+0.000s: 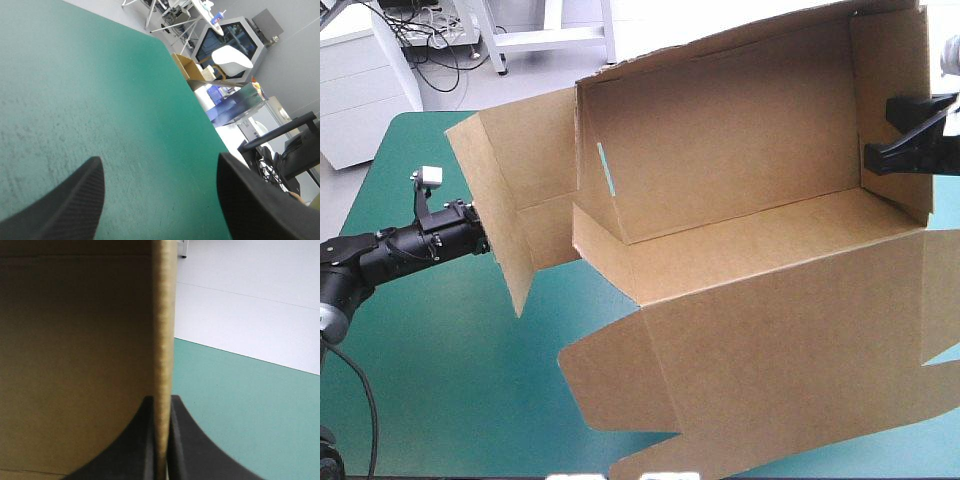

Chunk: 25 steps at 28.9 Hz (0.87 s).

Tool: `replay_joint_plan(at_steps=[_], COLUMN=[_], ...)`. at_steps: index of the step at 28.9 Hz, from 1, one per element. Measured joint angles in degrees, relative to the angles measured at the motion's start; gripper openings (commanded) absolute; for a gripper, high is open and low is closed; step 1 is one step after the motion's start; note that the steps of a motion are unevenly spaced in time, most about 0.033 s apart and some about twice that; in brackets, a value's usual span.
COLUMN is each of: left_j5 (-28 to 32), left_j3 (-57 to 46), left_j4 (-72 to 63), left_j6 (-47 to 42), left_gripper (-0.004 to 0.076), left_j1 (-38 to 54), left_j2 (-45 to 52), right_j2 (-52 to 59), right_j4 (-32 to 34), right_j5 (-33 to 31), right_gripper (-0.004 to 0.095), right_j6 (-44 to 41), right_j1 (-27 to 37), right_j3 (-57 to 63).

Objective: Fold the box

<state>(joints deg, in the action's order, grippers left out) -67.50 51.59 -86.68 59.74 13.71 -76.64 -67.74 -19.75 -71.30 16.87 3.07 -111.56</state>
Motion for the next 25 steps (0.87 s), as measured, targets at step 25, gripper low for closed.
replay_joint_plan(at_steps=[25], left_j5=[-2.04], left_j3=[15.71], left_j4=[1.28], left_j6=[-6.26], left_gripper=[0.0465], left_j1=[-15.23], left_j2=[0.32], right_j2=[0.0], right_j4=[-0.04], right_j5=[0.1], right_gripper=[-0.0022], right_j6=[2.12], right_j1=[0.06], right_j3=[5.19])
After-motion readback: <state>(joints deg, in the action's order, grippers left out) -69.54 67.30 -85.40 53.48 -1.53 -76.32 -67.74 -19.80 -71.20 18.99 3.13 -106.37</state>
